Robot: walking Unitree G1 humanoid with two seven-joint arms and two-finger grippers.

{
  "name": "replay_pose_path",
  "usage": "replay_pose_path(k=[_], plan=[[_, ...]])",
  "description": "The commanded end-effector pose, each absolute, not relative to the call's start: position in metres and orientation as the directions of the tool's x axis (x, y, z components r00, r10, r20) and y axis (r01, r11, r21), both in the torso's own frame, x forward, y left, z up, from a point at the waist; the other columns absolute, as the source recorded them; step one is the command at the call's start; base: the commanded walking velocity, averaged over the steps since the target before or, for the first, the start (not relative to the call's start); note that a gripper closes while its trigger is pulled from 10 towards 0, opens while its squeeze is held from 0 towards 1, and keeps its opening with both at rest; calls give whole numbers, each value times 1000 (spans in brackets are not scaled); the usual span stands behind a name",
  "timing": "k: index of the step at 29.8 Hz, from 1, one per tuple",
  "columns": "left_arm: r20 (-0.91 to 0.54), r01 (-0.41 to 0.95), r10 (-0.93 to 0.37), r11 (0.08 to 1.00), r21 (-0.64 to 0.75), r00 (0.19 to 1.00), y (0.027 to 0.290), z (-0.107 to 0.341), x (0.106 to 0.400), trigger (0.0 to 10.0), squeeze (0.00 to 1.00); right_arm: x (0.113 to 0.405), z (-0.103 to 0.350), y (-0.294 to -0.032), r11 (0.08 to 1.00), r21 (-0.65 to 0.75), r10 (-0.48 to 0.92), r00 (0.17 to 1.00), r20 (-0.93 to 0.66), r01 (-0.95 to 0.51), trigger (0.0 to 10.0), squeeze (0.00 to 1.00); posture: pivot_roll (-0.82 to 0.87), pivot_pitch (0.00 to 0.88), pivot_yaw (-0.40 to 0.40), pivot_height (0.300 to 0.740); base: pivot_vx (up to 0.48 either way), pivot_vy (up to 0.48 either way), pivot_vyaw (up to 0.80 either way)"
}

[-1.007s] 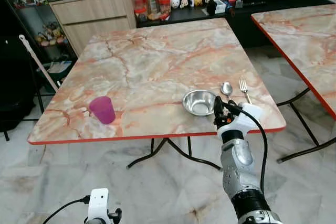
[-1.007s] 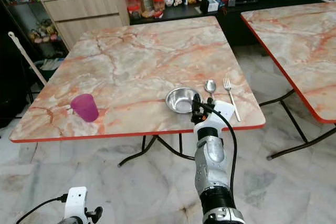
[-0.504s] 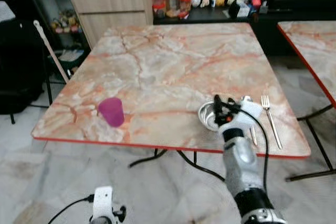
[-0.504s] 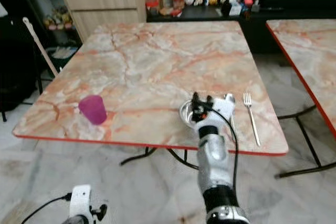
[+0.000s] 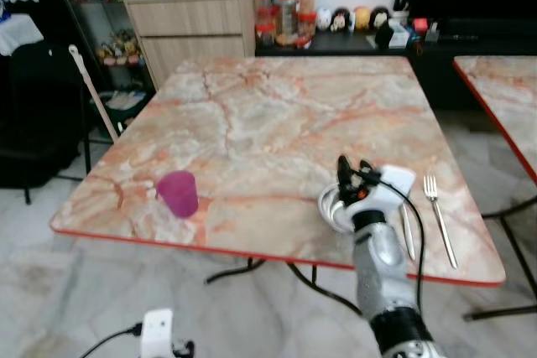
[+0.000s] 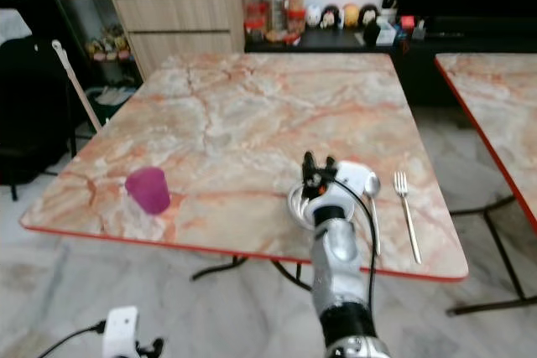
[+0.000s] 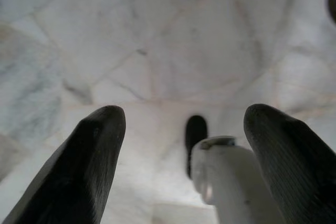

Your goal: Setting the table

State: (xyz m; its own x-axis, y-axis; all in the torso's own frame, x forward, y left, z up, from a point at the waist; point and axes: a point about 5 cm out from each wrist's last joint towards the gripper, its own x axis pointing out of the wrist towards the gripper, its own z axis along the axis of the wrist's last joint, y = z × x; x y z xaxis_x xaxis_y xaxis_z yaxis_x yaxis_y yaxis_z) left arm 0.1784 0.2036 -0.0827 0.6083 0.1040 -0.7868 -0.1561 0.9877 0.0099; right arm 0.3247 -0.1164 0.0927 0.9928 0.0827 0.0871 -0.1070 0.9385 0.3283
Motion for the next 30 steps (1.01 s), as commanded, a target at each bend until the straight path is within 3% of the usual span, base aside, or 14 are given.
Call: replay_pose_path(k=[1, 11, 20, 30], plan=[[-777, -150, 89, 989, -8, 624, 200, -81, 183, 10000, 0, 324, 95, -127, 945, 318, 51, 994, 96, -79, 10000, 0, 20, 0, 61, 740, 0, 0, 0], [-782, -149, 90, 989, -4, 616, 202, -83, 177, 10000, 0, 296, 90, -152, 961, 274, -1, 997, 82, -22, 10000, 0, 6, 0, 58, 740, 0, 0, 0], [-783, -136, 84, 991, -1, 616, 204, -83, 177, 10000, 0, 268, 92, -189, 964, 233, -144, 989, 42, 131, 10000, 0, -24, 0, 68, 740, 0, 0, 0], [-781, -113, 73, 994, 3, 620, 202, -82, 179, 10000, 0, 267, 82, -199, 922, 310, -229, 972, -41, 231, 10000, 0, -20, 12, 71, 740, 0, 0, 0]])
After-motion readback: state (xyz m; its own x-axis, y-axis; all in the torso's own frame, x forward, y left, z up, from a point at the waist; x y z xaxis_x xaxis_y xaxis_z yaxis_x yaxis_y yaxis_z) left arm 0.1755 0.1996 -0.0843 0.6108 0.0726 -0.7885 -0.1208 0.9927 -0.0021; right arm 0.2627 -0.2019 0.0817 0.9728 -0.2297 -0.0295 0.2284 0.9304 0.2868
